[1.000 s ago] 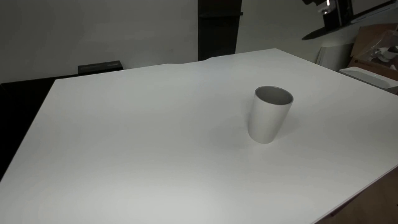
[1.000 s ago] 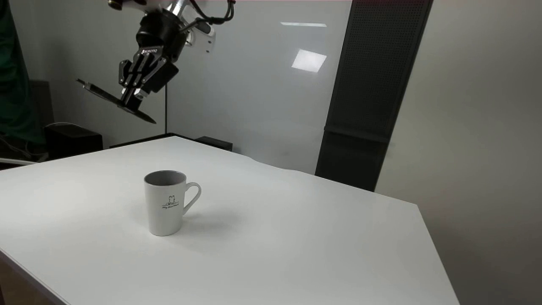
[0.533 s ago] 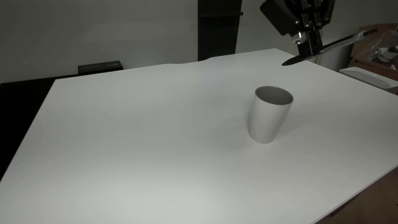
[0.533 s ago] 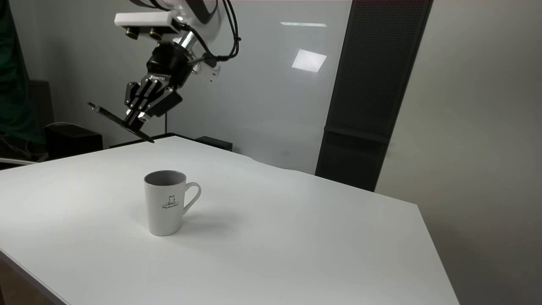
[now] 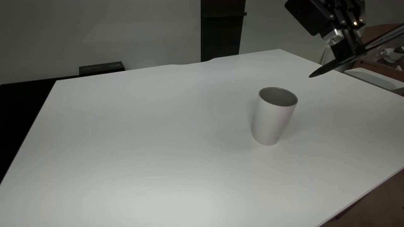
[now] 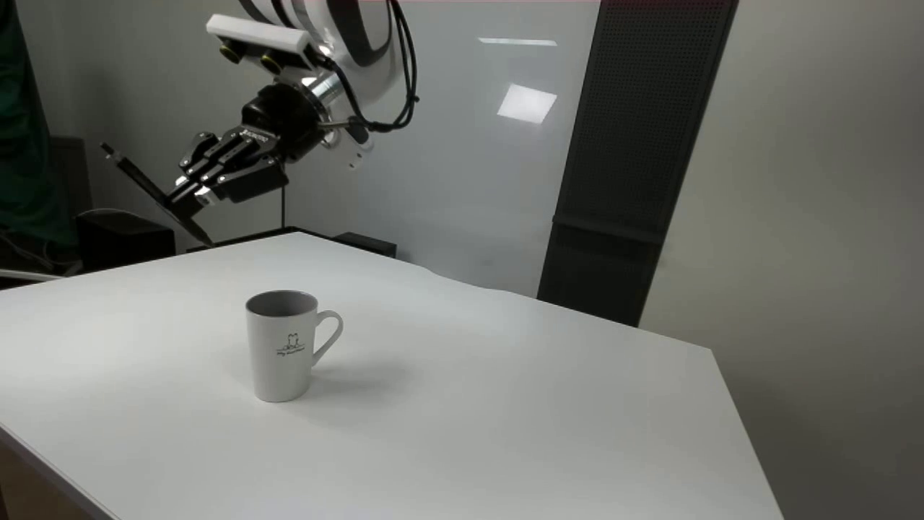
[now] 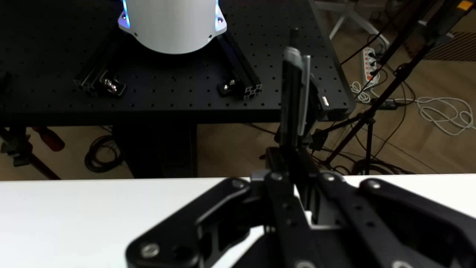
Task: Place the black pen inside the grey mug
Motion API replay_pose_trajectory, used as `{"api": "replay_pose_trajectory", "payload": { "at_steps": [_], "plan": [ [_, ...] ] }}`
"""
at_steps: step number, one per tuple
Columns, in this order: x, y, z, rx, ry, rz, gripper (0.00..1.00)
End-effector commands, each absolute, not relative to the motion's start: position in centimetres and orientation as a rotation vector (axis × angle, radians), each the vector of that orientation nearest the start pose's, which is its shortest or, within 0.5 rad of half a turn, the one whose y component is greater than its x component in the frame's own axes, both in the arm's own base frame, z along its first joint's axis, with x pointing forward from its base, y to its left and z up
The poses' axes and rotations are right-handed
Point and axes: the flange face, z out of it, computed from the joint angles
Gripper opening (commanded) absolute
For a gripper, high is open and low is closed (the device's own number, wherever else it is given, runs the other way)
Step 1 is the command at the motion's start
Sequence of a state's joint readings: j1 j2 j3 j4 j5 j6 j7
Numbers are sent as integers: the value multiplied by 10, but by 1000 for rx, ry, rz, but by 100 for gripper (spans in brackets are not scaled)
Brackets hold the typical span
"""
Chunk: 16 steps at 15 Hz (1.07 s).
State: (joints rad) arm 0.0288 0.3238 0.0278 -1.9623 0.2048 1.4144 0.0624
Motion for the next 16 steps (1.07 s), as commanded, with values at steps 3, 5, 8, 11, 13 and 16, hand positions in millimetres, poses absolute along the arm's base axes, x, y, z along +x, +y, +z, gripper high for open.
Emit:
{"api": "replay_pose_trajectory", "payload": {
  "at_steps": [3, 5, 8, 11, 13, 16],
  "plan": [
    [521, 30, 270, -2619, 216, 1348, 3],
    [530, 27, 260, -2611, 235, 1340, 3],
    [546, 23, 244, -2588, 253, 1339, 3],
    [563, 17, 232, -2573, 271, 1337, 3],
    [573, 10, 224, -2566, 280, 1340, 3],
    [586, -1, 211, -2545, 292, 1352, 3]
  ]
}}
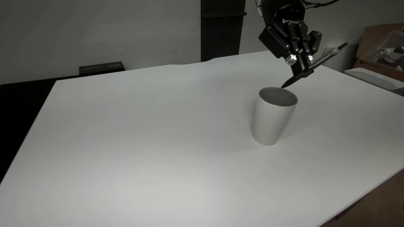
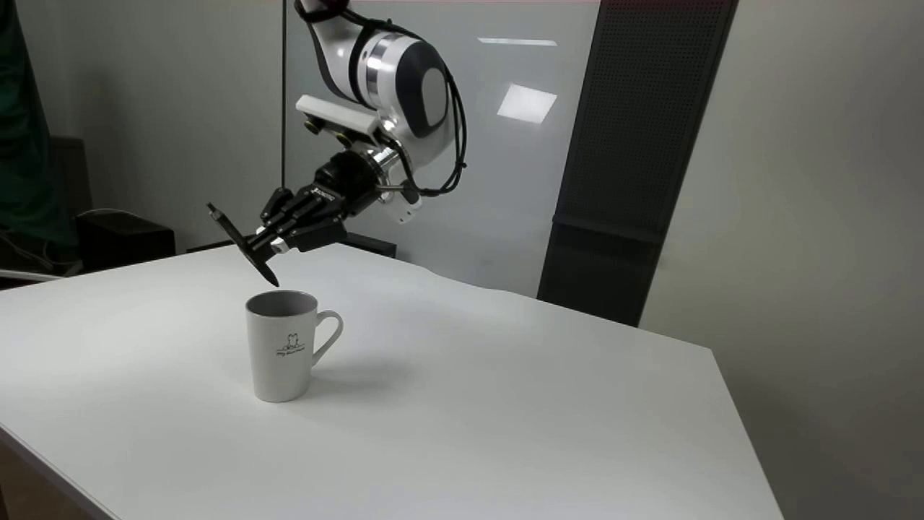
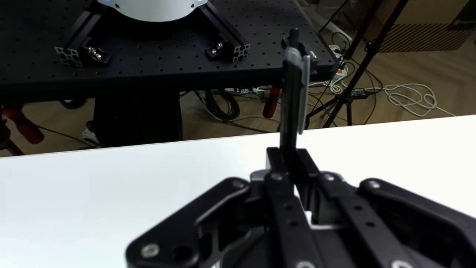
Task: Place the black pen inside the grey mug
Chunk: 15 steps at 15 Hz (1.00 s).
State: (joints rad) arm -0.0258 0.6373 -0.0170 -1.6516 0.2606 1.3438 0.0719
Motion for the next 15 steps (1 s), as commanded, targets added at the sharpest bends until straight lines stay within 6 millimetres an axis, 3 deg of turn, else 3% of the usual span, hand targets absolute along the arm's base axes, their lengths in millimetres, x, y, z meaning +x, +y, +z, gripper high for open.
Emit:
{"api": "replay_pose_trajectory", "payload": {
  "at_steps": [1, 4, 6, 11, 15],
  "plan": [
    [589, -4, 207, -2538, 296, 1356, 3],
    [596, -10, 194, -2505, 304, 1375, 3],
    [600, -11, 186, -2483, 304, 1389, 38],
    [609, -10, 182, -2459, 309, 1354, 71],
    [610, 2, 208, -2465, 310, 1267, 98]
  ]
}}
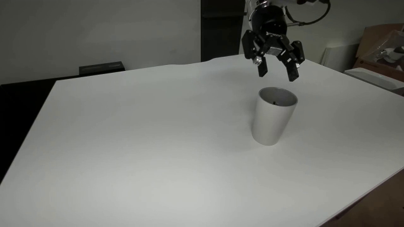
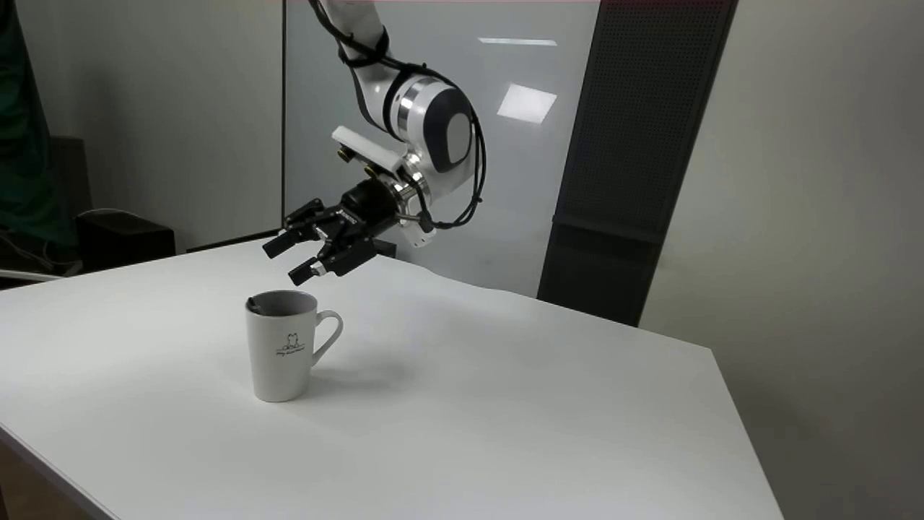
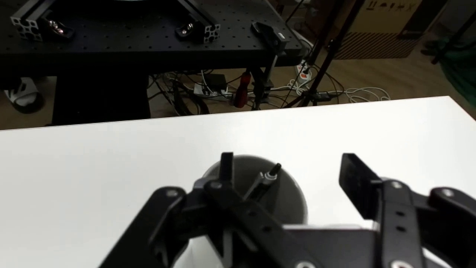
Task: Place the black pen inside the grey mug
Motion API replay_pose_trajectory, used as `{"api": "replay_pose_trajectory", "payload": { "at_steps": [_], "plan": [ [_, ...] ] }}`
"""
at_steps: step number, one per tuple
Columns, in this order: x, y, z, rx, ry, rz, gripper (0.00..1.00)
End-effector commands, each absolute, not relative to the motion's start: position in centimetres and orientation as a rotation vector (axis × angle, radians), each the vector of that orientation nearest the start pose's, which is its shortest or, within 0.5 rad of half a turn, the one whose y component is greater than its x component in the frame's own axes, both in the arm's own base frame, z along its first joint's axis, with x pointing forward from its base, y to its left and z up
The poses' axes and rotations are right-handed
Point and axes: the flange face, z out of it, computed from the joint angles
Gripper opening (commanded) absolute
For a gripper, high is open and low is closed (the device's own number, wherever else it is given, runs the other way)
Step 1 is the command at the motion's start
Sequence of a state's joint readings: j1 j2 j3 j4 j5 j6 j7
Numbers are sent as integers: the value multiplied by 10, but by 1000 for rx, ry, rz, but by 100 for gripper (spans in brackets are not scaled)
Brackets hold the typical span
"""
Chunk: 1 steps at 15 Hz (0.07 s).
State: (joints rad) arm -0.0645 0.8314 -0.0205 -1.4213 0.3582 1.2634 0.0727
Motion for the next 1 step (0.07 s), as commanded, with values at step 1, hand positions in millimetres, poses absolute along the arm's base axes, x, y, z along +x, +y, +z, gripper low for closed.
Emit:
{"api": "replay_pose_trajectory", "payload": {
  "at_steps": [1],
  "plan": [
    [608, 7, 222, -2496, 301, 1235, 100]
  ]
}}
